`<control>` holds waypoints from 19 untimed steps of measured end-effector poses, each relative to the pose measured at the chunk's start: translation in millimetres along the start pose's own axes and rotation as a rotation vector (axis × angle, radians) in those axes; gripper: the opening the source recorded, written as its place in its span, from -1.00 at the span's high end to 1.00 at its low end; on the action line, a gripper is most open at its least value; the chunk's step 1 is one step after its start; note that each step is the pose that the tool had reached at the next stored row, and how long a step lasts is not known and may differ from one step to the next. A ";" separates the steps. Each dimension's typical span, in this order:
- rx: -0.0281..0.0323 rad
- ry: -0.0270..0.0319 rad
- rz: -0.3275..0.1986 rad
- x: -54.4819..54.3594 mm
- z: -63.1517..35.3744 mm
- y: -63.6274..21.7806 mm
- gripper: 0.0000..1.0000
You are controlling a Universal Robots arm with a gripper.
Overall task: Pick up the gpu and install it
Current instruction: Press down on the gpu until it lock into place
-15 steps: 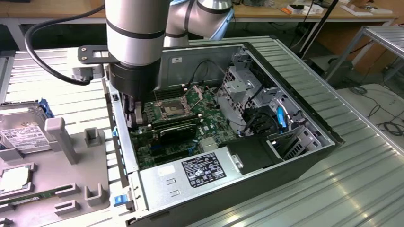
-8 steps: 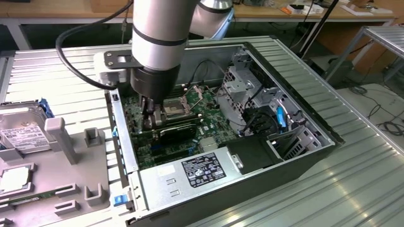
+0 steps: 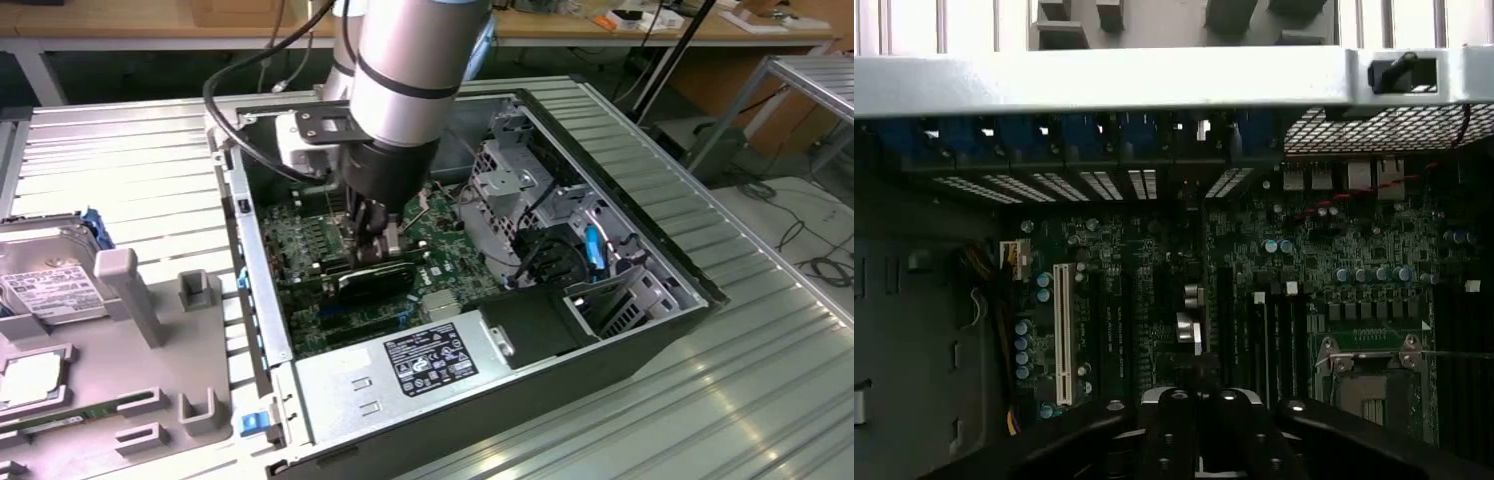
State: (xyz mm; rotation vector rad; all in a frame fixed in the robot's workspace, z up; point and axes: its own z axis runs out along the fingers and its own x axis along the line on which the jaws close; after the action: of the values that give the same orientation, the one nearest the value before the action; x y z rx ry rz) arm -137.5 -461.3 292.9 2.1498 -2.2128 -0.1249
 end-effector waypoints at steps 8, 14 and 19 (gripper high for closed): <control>0.0014 0.0003 -0.002 0.1 19.3 -10.8 0.79; 0.0012 0.0047 -0.001 0.0 9.8 -10.1 0.79; 0.0012 0.0036 -0.001 -0.6 -21.7 -16.8 0.79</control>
State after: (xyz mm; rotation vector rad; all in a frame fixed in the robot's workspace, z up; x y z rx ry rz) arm -118.7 -461.6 312.9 2.1503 -2.2102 -0.1197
